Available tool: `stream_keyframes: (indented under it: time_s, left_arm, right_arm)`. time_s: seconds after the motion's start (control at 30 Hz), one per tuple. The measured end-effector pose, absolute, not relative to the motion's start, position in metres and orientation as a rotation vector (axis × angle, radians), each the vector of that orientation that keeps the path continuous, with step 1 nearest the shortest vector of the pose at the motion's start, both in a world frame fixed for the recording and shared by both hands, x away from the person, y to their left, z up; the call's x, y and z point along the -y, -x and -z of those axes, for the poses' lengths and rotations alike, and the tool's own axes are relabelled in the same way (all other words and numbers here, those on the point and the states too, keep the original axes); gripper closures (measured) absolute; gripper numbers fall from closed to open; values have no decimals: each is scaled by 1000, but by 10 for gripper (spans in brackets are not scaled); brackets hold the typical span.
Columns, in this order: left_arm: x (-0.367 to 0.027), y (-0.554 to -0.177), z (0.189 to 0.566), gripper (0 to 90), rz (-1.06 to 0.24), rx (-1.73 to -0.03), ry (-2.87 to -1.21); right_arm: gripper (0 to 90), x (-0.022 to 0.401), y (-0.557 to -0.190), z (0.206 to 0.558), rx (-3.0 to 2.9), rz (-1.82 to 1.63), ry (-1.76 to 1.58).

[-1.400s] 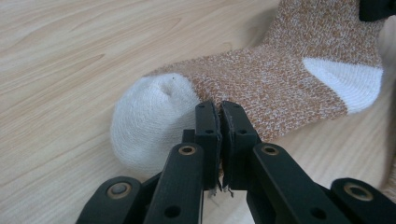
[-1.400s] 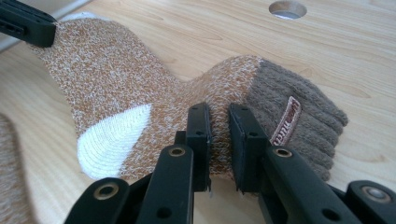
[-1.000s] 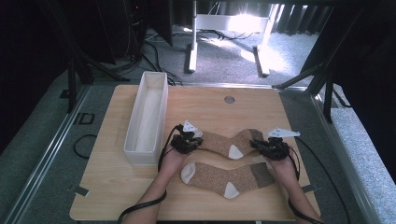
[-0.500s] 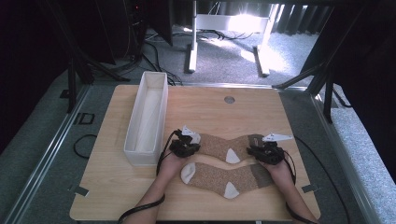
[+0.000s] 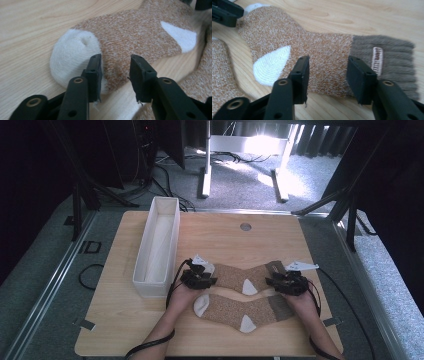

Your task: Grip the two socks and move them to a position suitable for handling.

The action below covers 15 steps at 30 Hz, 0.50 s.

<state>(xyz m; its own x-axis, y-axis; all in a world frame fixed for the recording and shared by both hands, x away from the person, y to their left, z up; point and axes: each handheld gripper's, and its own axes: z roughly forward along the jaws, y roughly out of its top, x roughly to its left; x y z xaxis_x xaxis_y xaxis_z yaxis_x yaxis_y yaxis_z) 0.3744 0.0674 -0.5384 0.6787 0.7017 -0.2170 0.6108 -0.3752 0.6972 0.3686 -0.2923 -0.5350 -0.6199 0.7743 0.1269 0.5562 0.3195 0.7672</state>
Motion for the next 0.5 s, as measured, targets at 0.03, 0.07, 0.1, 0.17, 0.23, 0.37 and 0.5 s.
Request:
stream_keyframes:
  time_s: [0.03,0.07,0.1,0.17,0.23,0.37,0.5]
  left_arm:
    - [-67,-372,536,602,-141,-999,-2094]
    - [-67,-370,534,601,-147,-1000,-2089]
    - [-67,-368,532,588,-145,-999,-2089]
    - [-68,-363,529,581,-145,-989,-2085]
    - [-69,-358,527,581,-148,-991,-2087]
    - [-72,-347,525,581,-141,-985,-2086]
    - [-78,-336,523,581,-131,-970,-2071]
  right_arm:
    - [520,293,-367,532,-2321,-1198,-1200]
    - [517,294,-366,530,-2322,-1209,-1193]
    - [515,294,-364,528,-2322,-1207,-1194]
    - [506,294,-360,525,-2326,-1229,-1191]
    - [507,294,-354,522,-2325,-1229,-1189]
    - [504,294,-342,522,-2336,-1225,-1167]
    - [504,297,-331,524,-2339,-1241,-1164]
